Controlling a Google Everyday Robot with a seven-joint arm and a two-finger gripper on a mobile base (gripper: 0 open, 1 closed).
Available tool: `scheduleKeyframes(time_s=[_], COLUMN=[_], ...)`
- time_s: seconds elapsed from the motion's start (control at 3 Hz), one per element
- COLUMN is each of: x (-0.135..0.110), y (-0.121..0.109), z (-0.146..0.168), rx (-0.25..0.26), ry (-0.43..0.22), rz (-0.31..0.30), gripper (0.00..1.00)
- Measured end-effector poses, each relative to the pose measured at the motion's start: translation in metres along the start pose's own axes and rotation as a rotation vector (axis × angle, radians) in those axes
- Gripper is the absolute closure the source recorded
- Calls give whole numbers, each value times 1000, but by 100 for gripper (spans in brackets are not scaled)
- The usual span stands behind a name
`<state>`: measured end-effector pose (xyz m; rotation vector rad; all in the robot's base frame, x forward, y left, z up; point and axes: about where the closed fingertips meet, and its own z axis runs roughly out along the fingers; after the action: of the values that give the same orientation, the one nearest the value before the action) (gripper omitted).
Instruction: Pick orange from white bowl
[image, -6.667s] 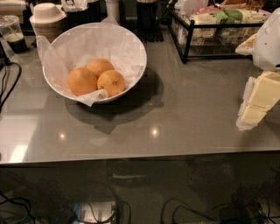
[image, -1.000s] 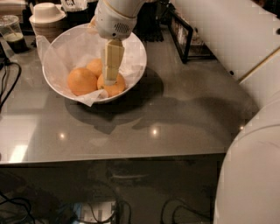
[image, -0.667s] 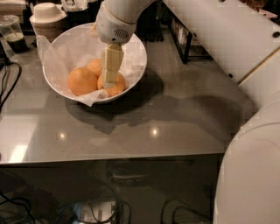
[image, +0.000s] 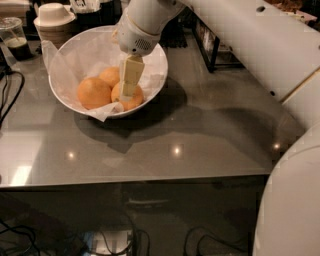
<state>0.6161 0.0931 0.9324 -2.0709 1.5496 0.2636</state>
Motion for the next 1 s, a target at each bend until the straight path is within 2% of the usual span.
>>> scheduleKeyframes(time_s=[0.33,0.67,1.0], x=[0,0,0], y=[-1,-1,-1], z=[0,0,0], rx=[2,2,2], ry=[-1,-1,-1], rz=[0,0,0], gripper=[0,19,42])
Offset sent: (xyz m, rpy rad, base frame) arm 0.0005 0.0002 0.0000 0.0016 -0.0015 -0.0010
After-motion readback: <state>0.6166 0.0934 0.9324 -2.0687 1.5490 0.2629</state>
